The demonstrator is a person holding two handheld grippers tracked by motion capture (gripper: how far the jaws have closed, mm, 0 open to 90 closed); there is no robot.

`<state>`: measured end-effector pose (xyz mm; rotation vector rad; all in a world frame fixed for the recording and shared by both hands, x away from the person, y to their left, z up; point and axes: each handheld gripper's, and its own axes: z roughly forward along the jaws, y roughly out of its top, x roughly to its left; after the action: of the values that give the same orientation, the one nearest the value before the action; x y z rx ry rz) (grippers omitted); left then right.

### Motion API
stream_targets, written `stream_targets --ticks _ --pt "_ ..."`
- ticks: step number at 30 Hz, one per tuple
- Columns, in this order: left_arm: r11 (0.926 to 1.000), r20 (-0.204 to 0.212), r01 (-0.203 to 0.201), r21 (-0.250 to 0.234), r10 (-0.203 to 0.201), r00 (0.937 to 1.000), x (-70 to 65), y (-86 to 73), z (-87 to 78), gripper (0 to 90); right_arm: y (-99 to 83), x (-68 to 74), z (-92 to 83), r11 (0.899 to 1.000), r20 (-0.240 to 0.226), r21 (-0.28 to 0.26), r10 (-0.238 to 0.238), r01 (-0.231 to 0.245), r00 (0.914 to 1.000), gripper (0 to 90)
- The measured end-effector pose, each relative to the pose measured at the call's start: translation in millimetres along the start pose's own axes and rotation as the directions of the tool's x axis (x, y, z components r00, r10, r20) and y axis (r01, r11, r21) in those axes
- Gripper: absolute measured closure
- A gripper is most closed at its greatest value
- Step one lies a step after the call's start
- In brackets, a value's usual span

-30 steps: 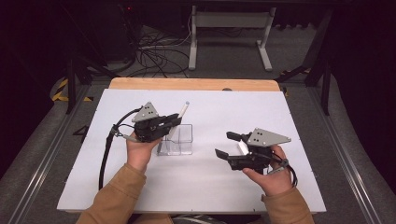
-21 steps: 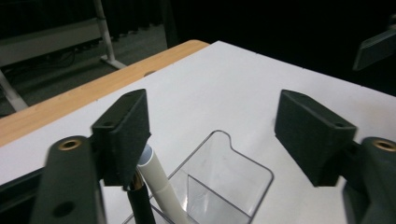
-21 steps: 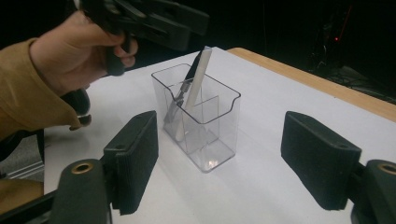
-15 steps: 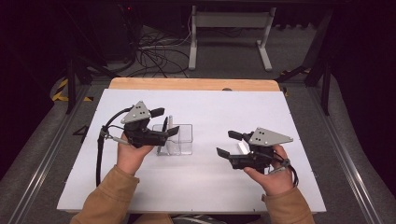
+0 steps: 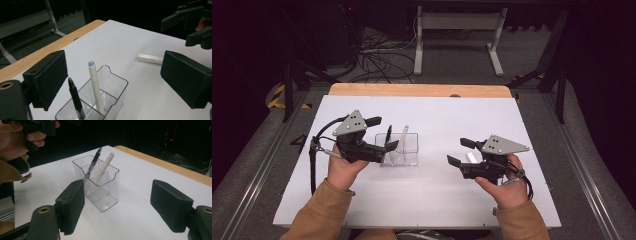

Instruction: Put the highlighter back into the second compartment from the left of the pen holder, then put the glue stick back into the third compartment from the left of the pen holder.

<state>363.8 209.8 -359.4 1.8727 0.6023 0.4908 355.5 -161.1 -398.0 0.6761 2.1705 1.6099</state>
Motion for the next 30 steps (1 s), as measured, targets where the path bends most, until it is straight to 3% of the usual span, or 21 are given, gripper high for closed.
stream_targets --ticks 11,21,30 --pt "0.9998 0.01 -0.005 0.02 0.005 0.9999 -2.3 -6.0 -14.4 5.0 0.5 -5.0 -3.7 1.0 0.035 0.014 0.015 -0.015 0.9993 28.3" --pt "0.9995 -0.015 0.018 0.026 -0.018 0.9997 5.4 -19.9 -32.0 4.6 -1.0 -10.4 -5.1 0.992 0.086 0.119 0.028 -0.039 0.9959 33.2" --pt "0.9987 -0.022 0.042 0.029 -0.041 0.9989 11.4 -31.2 -42.4 3.6 -4.0 -11.6 -5.9 0.983 0.145 0.166 0.052 -0.077 0.988 36.6"
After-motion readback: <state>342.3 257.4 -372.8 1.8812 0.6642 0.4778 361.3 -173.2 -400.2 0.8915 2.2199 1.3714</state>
